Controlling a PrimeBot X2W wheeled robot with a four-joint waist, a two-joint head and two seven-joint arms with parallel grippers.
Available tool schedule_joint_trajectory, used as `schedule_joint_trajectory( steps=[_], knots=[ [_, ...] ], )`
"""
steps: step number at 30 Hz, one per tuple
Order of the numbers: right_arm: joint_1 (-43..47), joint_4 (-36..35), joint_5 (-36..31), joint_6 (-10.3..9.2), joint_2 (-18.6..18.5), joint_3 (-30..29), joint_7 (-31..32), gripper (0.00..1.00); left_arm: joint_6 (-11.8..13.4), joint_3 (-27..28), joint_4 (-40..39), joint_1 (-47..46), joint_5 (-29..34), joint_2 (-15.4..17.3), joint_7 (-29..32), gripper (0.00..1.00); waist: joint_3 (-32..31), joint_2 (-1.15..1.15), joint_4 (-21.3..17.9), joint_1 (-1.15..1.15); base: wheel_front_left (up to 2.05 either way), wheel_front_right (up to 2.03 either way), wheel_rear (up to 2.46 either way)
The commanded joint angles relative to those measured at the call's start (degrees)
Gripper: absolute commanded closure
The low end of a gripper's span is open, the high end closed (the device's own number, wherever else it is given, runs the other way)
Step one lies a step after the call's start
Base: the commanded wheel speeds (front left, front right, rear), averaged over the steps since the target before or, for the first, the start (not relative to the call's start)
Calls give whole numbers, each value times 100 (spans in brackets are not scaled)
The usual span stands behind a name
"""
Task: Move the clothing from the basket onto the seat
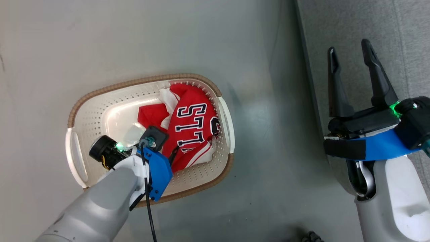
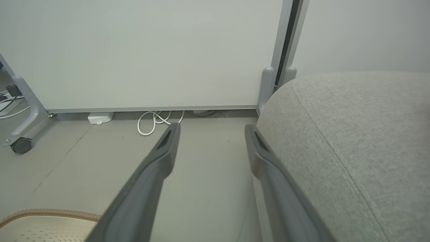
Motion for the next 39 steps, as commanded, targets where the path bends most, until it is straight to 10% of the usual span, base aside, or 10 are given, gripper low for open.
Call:
schedule_joint_trajectory(
  steps=[1,34,37,39],
  knots=[
    [-123,-51,-41,1,1,-16,-20,0,-2,-78,-36,-172,-142,40,96,0,222,0,-2,-1,0,0,0],
    [-431,-559,-54,1,2,-17,-20,0,-3,-359,-582,-800,-753,348,1046,0,1538,0,-131,-1,0,0,0],
    [-415,-560,-40,1,2,-28,-20,0,-3,-360,-646,-805,-670,375,1052,100,1553,0,-143,-1,0,0,0],
    [-407,-553,-34,1,2,-34,-20,0,-3,-360,-694,-793,-708,373,1065,100,1548,0,-141,-1,0,0,0]
  ],
)
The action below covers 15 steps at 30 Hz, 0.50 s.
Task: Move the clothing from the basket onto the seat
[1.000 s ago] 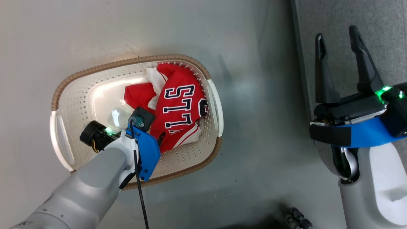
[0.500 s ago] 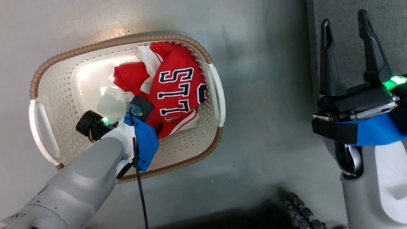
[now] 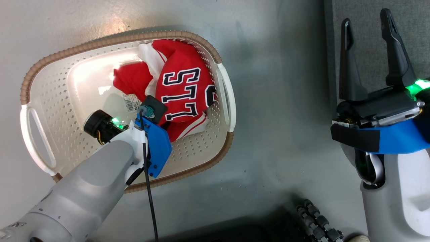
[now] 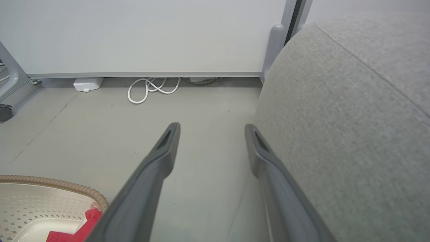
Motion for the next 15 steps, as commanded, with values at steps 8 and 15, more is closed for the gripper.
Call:
schedule_joint_trajectory(
  steps=[8,15],
  knots=[
    [-93,33,29,1,3,-29,-20,0,-3,-14,-206,-10,43,23,-4,100,-66,0,21,0,0,0,0],
    [-93,104,-5,1,3,-41,-20,0,-3,-13,-450,82,52,-35,-57,100,-223,0,119,0,0,0,0]
  ],
)
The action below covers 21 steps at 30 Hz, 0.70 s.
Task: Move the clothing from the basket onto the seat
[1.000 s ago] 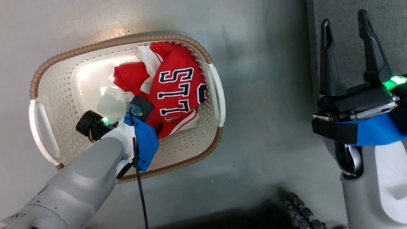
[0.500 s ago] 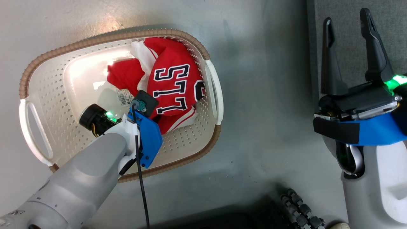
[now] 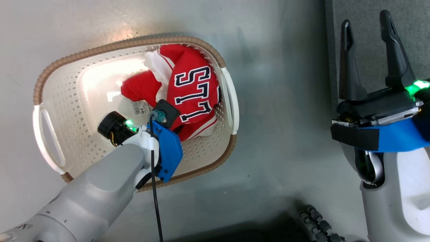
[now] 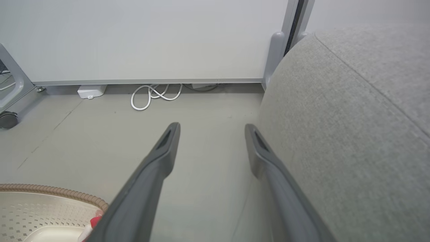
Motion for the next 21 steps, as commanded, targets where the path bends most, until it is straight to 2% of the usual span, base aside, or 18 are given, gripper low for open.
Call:
schedule_joint_trajectory(
  steps=[1,21],
  knots=[
    [-88,20,-20,1,2,0,-21,0,-3,-12,-36,22,-11,-7,-24,100,-70,0,34,0,0,0,0],
    [172,437,-162,1,2,-2,-21,0,-4,-12,-873,460,-115,-181,-652,100,-1311,0,496,0,0,0,0]
  ],
)
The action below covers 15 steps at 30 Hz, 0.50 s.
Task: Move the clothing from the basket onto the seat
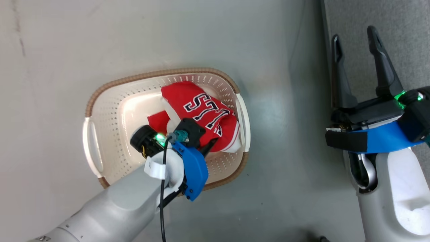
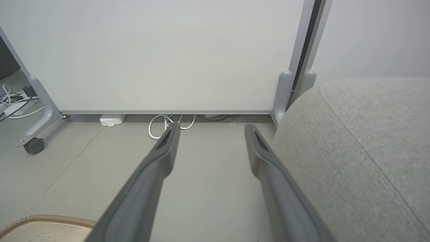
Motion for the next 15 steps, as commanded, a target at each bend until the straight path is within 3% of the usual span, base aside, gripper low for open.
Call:
schedule_joint_trajectory(
  steps=[1,15],
  knots=[
    [86,50,-47,1,0,-14,-21,0,-4,-12,-73,79,-13,-20,-75,100,-250,0,117,0,0,0,0],
    [517,352,-166,1,-1,-173,-21,0,-4,-12,-596,390,88,-63,-753,100,-1377,0,564,0,0,0,0]
  ],
)
